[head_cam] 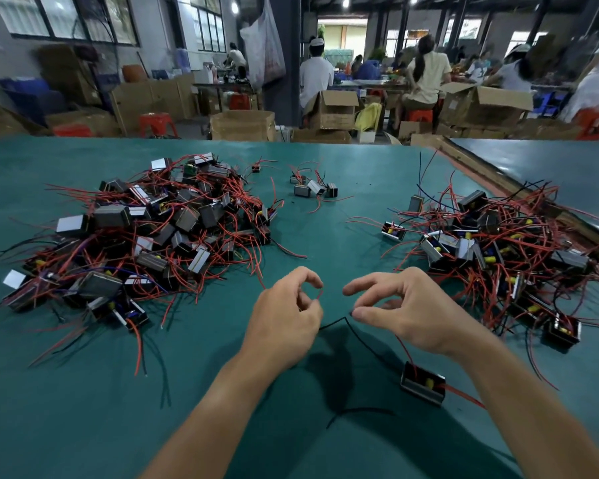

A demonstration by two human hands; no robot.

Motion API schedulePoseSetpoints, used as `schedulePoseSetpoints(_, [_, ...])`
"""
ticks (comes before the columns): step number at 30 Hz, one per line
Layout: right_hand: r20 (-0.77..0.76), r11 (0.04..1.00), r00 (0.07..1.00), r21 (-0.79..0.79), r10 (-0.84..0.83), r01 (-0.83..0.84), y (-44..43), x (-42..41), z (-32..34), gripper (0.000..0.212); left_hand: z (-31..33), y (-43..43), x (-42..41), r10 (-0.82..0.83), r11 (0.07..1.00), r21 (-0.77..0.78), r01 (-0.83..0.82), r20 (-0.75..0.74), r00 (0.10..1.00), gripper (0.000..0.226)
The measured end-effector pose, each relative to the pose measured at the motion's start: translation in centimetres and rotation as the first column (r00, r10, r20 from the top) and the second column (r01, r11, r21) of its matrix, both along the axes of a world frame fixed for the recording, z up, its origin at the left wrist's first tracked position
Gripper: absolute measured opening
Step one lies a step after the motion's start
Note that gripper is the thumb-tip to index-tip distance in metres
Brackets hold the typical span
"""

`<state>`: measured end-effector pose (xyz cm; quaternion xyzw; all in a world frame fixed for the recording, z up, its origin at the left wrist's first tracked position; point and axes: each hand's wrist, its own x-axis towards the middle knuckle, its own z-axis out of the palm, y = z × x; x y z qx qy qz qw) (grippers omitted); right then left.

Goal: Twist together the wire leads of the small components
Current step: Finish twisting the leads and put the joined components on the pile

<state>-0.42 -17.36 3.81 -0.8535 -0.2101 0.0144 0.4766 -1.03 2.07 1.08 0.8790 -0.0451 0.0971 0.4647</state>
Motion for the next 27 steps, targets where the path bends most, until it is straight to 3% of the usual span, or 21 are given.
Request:
schedulePoseSetpoints(7, [-0.011,0.997,0.997,-0.015,0.074,-0.074,-0.3,0.1,0.0,0.026,0.0,0.1,-0.1,0.03,1.0,-0.007,-0.03,-0.006,1.0,0.026])
schedulePoseSetpoints(12, [0.004,0.997,1.0,-0.077,0.022,-0.022,-0.3,0.1,0.0,0.024,0.1,0.3,0.0,0.053,0.999,0.013,-0.053,-0.003,0.999,0.028])
schedulePoseSetpoints(18, [-0.015,0.997,0.997,0.012,-0.081,0.081,0.3,0.2,-0.2,0.015,0.5,-0.1,-0.4,-0.033,0.998,-0.046,0.032,-0.024,0.999,0.013])
schedulePoseSetpoints(23, [0.045,0.996,0.995,0.008,-0.09,0.089,0.5,0.1,-0.2,0.02,0.6,-0.5,-0.9,-0.104,0.988,-0.123,0.094,-0.077,0.992,0.022])
schedulePoseSetpoints(27, [-0.014,0.992,0.995,0.076,-0.104,0.104,0.7,0.2,-0.4,0.023,0.7,-0.5,-0.9,-0.137,0.974,-0.191,0.12,-0.079,0.987,0.019])
